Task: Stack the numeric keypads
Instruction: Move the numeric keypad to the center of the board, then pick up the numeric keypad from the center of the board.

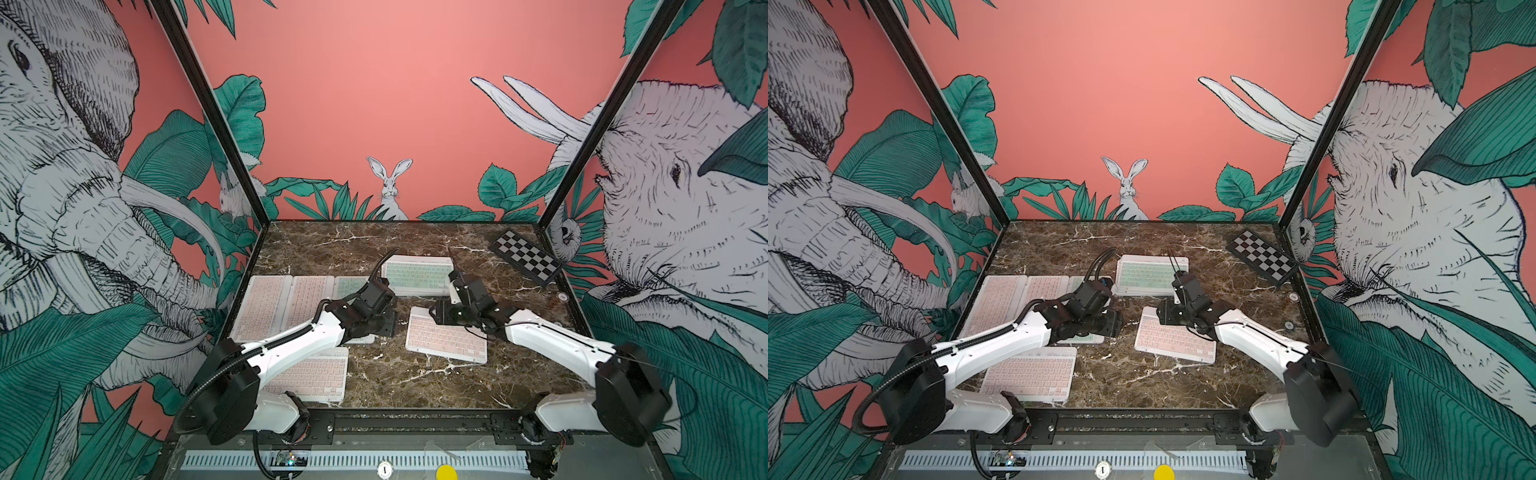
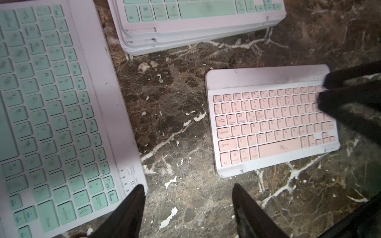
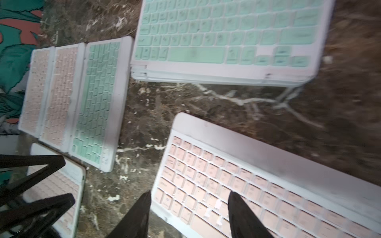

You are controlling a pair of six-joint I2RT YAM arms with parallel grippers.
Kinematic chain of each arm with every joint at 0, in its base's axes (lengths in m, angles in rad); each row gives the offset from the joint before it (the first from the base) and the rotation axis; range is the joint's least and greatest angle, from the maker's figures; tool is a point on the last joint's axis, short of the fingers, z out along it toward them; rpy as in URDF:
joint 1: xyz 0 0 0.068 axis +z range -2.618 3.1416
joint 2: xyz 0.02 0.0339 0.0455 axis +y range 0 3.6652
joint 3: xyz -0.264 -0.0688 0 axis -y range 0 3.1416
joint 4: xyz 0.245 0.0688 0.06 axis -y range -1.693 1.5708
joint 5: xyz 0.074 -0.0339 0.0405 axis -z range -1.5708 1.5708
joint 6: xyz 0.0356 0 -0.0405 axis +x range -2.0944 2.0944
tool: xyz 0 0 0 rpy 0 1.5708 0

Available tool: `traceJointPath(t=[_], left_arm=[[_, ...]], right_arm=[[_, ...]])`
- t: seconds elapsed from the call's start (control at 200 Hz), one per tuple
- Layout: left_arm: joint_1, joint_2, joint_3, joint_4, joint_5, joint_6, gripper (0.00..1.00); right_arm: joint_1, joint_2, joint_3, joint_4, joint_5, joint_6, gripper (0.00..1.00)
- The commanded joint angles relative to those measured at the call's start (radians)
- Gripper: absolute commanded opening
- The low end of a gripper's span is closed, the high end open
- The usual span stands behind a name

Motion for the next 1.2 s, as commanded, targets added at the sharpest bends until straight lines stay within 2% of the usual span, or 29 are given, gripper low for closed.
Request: traceJointPath(t=[0.0,0.14,0.345,0.78,1.195], left_arm=[[-0.004,0.022,-0.024,0.078,0.014,0.03,0.69],[-0.004,0.063,-0.023,0.133,0.042,0.028,0.69],[-0.004,0.103,-0.005,0.159,0.06,0.035,0.69],[-0.004,0.168,-0.003,0.185,0.071,0.04,0.68],[-0.003,0.187,-0.007,0.185,0.079,0.038,0.68]], right_arm=[[-0.087,-0.06,-0.066,-0.179,0.038,-0.068,0.67],[-0.236,-0.094,-0.132,-0.204,-0.046,-0.09,0.66],[-0.278,-0.054,-0.147,-0.205,-0.03,-0.121,0.66],[-0.271,0.024,-0.192,-0.142,-0.067,-0.107,0.64],[-0.157,0.115,-0.153,-0.041,-0.085,-0.006,0.63]])
